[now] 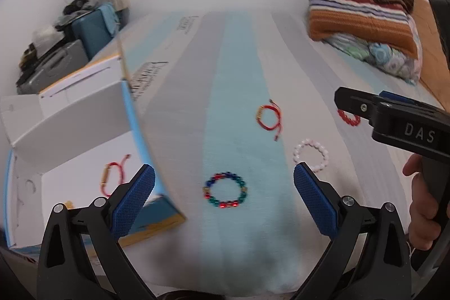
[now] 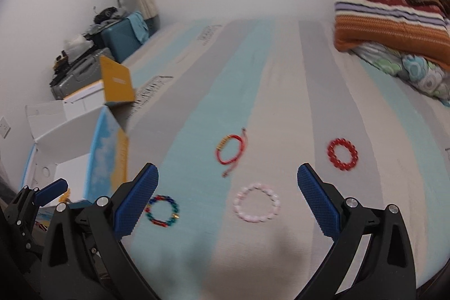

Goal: Organize jewelry
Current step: 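Move both tools back toward the pink-white and multicolour bead bracelets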

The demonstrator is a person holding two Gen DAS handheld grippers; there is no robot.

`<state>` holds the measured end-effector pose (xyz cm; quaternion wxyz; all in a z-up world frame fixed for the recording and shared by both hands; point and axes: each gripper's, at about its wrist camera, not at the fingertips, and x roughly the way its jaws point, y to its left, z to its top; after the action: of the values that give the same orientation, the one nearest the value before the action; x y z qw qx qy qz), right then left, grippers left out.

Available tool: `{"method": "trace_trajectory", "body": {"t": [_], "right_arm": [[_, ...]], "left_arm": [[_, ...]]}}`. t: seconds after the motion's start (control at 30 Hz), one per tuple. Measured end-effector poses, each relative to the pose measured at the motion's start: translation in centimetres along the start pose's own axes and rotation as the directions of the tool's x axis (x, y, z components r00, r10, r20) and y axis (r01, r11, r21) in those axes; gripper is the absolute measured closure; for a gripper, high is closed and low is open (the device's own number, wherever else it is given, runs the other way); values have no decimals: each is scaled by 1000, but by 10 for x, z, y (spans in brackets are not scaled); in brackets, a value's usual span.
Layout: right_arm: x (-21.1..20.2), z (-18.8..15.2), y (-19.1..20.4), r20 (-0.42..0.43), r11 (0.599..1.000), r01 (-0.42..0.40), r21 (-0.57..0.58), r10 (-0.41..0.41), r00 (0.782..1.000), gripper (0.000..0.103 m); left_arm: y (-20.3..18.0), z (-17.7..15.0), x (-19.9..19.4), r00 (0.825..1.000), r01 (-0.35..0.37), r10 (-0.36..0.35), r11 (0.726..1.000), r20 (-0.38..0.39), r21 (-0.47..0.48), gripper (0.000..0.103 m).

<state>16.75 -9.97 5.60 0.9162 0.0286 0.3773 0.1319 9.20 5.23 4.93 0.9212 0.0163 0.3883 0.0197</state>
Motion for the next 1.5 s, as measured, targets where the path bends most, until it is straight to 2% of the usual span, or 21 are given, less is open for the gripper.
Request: {"method": "trace_trajectory", "body": {"t": [0.3, 0.57, 0.77, 1.0, 1.17, 1.2, 1.37, 1.5], "right_arm": [[34, -16, -33, -59, 999, 20, 25, -18, 998, 8], [72, -31, -51, -120, 999, 30, 35, -25, 992, 8], [102, -42, -57, -166, 999, 37, 16, -34, 986, 8], [142, -55, -61, -241, 999, 41, -18, -44, 970, 20], [153, -63, -53, -249, 994, 80, -79, -97, 964, 22], [153, -63, -52, -248, 993, 82, -86, -101, 964, 24], [154, -65, -46, -245, 990, 80, -114, -106, 964, 35], [152, -65, -44, -244, 991, 70, -117, -97, 965, 48]], "left_arm": [[-31, -18, 47, 998, 42, -41, 999, -50, 14, 6], [-33, -30, 88, 995, 40, -42, 999, -95, -17, 6], [-34, -42, 118, 991, 28, -28, 1000, -128, 1, 6], [-30, -50, 146, 987, 37, -39, 999, -155, -14, 6], [-30, -50, 156, 987, 46, -47, 999, -156, -11, 8], [-29, -50, 157, 987, 46, -47, 999, -155, -9, 9], [-29, -50, 158, 988, 46, -44, 999, -151, 6, 27], [-27, -51, 156, 986, 59, -58, 998, -155, 1, 43]]}}
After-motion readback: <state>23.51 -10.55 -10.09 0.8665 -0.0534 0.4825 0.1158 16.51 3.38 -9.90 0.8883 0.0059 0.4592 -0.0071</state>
